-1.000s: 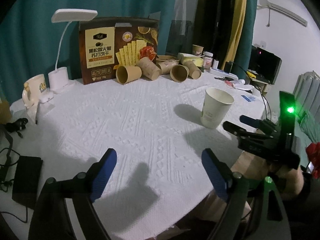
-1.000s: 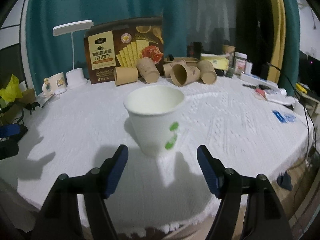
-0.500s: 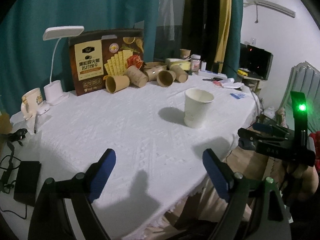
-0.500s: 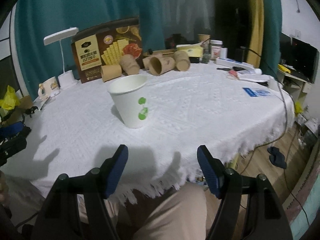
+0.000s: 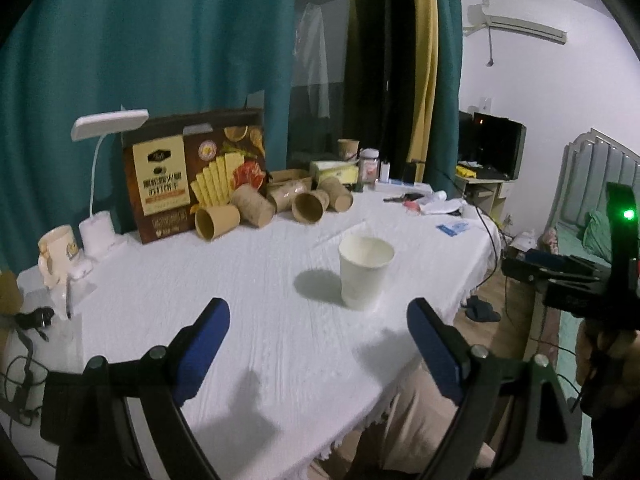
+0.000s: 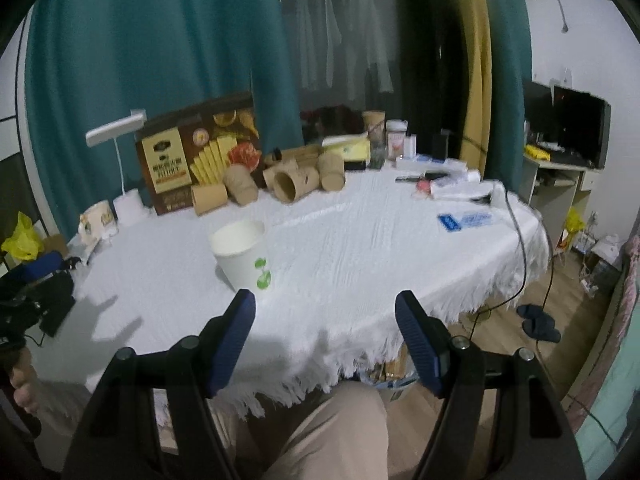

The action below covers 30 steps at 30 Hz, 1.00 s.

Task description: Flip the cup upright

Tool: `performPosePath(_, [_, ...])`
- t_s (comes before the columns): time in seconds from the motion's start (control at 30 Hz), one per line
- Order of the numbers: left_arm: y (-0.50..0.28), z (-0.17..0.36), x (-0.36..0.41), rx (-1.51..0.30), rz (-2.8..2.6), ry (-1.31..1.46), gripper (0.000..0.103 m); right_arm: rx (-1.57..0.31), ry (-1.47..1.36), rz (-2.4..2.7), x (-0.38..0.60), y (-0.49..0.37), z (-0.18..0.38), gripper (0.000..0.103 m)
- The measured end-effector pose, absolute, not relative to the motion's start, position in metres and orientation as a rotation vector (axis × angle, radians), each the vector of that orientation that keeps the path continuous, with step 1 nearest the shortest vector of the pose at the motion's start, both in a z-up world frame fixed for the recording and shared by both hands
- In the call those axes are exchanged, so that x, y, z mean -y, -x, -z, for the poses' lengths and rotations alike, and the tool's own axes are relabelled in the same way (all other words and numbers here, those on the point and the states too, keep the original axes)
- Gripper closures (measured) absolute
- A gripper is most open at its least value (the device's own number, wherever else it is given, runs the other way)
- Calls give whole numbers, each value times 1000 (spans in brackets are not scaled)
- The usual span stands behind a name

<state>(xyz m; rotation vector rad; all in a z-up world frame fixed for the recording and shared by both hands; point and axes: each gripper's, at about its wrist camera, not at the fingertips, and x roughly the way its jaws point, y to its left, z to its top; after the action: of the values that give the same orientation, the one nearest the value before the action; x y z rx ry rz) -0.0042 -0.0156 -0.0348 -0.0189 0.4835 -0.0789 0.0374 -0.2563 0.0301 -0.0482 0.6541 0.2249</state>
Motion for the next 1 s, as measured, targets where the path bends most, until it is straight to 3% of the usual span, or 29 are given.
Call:
performPosePath(0.57, [34,-46,4,-254,61,17,12,-438,77,-268,234,1,-128,26])
performPosePath(1.0, [32,-31,-32,-261,12,35,12,-476,100,-292,189,-13,-114,25])
